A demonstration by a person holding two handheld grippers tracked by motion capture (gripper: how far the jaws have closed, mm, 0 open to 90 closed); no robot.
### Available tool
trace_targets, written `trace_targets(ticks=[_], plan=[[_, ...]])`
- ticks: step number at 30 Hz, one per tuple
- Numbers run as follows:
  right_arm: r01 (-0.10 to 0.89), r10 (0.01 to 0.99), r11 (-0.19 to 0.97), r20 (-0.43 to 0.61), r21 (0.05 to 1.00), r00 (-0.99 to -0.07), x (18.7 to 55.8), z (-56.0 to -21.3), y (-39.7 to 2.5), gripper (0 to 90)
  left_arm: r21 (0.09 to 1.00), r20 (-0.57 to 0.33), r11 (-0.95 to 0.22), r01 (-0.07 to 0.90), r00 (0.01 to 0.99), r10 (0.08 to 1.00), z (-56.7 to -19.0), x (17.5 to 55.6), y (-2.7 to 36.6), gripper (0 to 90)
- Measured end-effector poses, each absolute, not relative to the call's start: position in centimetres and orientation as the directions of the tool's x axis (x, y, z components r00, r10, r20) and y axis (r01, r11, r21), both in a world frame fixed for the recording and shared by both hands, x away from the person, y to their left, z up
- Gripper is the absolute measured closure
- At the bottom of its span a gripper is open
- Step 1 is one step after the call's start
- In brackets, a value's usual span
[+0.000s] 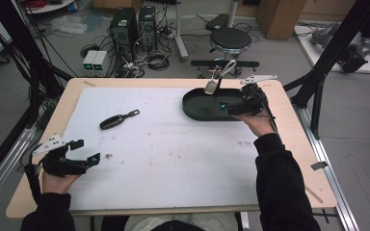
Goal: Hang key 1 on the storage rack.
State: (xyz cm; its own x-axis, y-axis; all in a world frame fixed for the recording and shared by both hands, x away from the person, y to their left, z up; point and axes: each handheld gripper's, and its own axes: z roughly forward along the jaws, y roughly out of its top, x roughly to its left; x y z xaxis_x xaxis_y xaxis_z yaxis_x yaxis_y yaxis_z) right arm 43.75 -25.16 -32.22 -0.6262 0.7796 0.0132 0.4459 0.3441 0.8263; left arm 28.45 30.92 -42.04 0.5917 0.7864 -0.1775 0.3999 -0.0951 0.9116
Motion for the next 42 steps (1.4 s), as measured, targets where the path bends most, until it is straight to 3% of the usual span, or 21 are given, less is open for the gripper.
trace_targets(ticks=[42], plan=[[0.475, 0.787, 0.334, 0.037, 0.814, -0.616, 34.9, -39.2, -29.6, 0.8, 0.911, -0.179, -0.093, 0.401, 0.589, 0.788, -42.0, 28.6, 30.9, 4.7]])
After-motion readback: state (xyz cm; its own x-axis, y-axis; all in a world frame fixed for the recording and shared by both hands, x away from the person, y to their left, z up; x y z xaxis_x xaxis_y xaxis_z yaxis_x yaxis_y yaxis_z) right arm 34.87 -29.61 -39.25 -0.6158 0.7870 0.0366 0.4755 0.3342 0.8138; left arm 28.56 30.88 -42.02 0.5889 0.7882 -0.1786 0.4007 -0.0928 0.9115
